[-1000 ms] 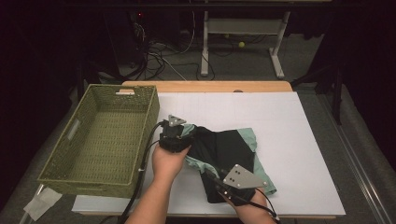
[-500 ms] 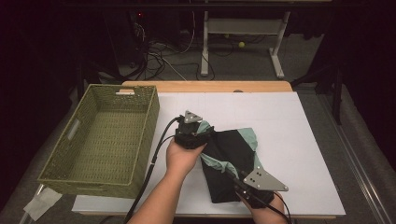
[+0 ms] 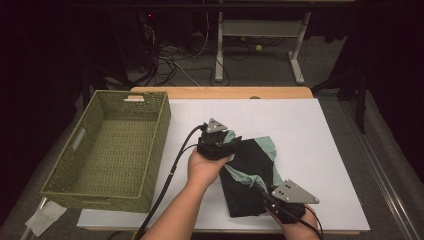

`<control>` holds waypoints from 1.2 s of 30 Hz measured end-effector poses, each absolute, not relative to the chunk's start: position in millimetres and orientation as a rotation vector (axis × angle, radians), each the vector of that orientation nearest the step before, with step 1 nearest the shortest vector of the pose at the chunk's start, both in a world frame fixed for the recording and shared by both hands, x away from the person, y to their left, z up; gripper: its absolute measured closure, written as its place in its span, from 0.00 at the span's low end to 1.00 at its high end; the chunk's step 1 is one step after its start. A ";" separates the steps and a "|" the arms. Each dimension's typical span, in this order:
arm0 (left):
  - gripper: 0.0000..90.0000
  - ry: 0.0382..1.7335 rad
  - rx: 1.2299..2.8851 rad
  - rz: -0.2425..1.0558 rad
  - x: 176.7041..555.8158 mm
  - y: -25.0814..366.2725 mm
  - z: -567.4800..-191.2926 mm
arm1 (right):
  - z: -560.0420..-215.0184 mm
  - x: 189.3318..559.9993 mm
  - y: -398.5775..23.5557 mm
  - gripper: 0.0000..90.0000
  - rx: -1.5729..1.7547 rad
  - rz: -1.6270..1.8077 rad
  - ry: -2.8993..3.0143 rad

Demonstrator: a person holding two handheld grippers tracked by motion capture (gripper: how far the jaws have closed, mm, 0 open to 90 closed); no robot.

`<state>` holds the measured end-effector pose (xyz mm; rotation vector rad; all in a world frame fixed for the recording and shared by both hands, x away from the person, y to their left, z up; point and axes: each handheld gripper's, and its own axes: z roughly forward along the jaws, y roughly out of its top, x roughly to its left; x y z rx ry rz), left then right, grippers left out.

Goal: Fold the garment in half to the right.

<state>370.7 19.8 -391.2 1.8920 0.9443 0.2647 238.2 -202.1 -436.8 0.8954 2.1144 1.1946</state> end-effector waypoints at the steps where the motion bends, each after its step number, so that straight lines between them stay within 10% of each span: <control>1: 0.57 0.936 1.890 0.259 370.7 18.6 -391.8 | -437.8 238.5 -204.3 0.92 0.898 1.192 2.113; 10: 0.39 0.913 1.876 0.227 369.3 17.9 -391.3 | -448.2 250.4 -215.6 0.92 0.974 1.180 2.097; 36: 0.37 0.879 1.836 0.246 339.7 58.2 -375.5 | -456.3 257.0 -214.8 0.92 0.973 1.138 2.125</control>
